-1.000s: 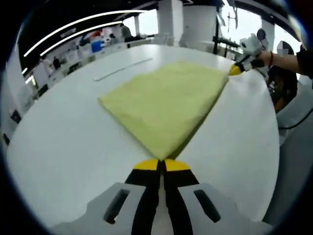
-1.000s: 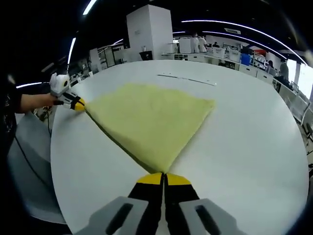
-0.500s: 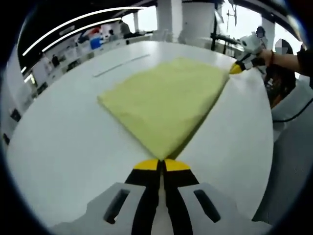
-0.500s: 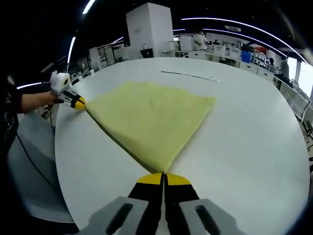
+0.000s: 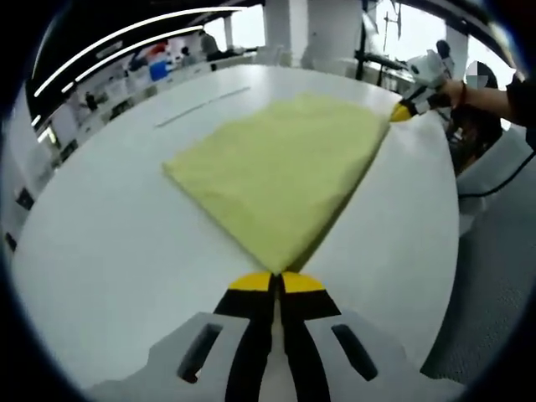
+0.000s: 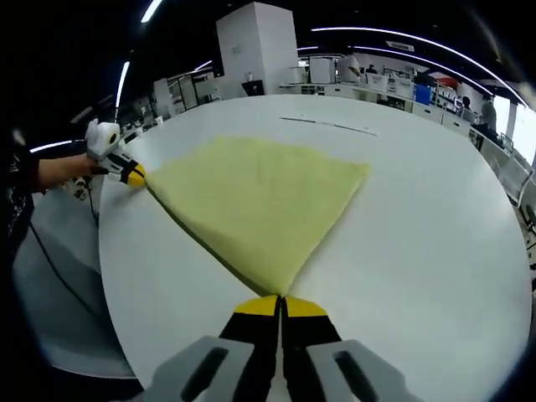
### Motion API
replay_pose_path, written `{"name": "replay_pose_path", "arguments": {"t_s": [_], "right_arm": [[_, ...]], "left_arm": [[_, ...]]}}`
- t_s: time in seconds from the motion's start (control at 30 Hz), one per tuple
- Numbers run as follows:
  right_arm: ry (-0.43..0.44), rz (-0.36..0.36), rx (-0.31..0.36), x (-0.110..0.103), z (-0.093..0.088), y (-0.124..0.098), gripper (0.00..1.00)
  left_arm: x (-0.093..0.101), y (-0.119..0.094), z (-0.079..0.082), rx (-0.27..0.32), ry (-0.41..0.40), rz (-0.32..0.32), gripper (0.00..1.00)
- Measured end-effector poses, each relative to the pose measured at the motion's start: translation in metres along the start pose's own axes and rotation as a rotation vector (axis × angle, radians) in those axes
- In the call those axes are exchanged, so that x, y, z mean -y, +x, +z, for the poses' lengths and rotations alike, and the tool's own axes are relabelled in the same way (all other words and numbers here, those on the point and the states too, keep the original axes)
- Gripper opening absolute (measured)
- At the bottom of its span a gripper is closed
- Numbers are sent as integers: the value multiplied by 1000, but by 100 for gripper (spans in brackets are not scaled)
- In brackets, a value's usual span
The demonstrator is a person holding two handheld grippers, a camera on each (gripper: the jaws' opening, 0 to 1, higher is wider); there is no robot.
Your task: Fold the garment on the visible template until the final outline fits inside the template.
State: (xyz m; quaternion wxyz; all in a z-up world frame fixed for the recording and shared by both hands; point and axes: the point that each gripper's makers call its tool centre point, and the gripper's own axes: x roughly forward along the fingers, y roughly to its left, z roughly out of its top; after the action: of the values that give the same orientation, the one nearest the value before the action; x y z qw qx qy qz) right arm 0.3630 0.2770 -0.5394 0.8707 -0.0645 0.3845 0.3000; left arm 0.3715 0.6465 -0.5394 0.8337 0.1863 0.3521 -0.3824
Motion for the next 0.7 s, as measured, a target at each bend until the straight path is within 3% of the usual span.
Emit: {"name": "replay_pose_path", "arguments": {"t_s": [0.37,0.47,0.57,0.7], "right_arm": [[25,0,-4,-5,-3,0,0],[70,-2,-11,-8,-2,-1,0],[103,-12,-15,-9,-2,1,0],[132,-21,-1,-6,1,5,1]], "left_arm": [[3,-2,-4,-13,-14,7,0],[1,-3,-9,-25,-95,30,0],[5,-7,-6,-44,-35,43,0],[-1,-8,-10,-27,-128,42,3]]}}
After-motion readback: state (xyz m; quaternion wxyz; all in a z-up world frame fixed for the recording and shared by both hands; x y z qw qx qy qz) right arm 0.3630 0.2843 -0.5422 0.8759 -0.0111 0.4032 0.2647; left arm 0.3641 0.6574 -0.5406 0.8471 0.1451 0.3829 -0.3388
